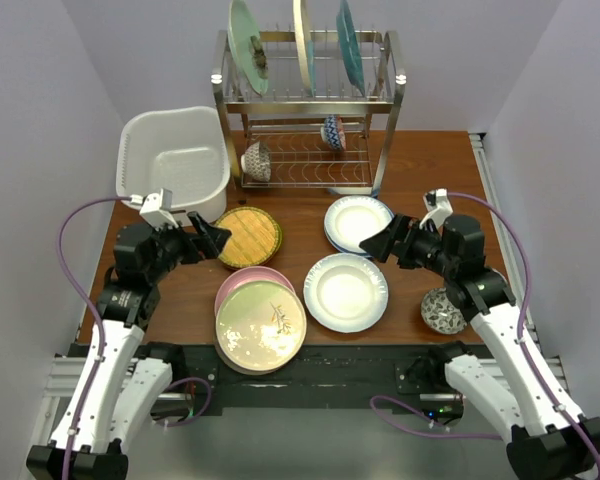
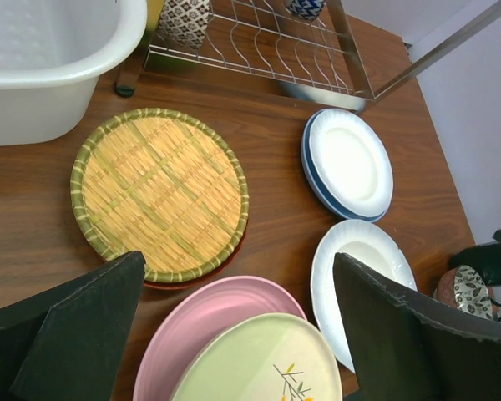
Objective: Place the plates into the plastic bin on the countertop
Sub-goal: Pick up the plate from the corner of the board.
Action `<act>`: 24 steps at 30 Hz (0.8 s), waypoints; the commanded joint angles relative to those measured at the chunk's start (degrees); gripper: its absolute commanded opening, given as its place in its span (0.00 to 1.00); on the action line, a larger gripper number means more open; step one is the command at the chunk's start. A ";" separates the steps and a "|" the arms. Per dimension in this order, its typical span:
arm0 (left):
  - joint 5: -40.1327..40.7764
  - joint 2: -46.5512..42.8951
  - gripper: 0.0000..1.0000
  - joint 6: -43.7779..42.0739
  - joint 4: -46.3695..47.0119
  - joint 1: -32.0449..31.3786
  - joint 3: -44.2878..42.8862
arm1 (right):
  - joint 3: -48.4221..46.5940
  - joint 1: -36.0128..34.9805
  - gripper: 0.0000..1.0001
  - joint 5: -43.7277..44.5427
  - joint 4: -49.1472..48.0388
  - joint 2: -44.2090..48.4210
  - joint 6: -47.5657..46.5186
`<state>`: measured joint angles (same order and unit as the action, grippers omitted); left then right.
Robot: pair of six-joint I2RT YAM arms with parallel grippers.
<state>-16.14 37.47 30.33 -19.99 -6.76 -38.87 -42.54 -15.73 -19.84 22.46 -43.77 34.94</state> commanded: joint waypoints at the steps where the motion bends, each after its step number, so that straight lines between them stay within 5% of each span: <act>1: -1.26 -0.47 1.00 -0.27 -2.07 0.35 -3.31 | -0.35 -0.09 0.99 -8.27 -0.04 -2.01 -0.57; 24: -5.39 3.22 1.00 -2.99 -17.01 0.35 -3.76 | 0.18 -26.72 0.91 -1.43 -9.53 -16.26 4.96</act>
<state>-18.39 41.15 28.84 -33.45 -6.76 -41.39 -43.24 -40.21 -22.50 17.80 -60.07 37.54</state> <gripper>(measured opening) 0.997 0.915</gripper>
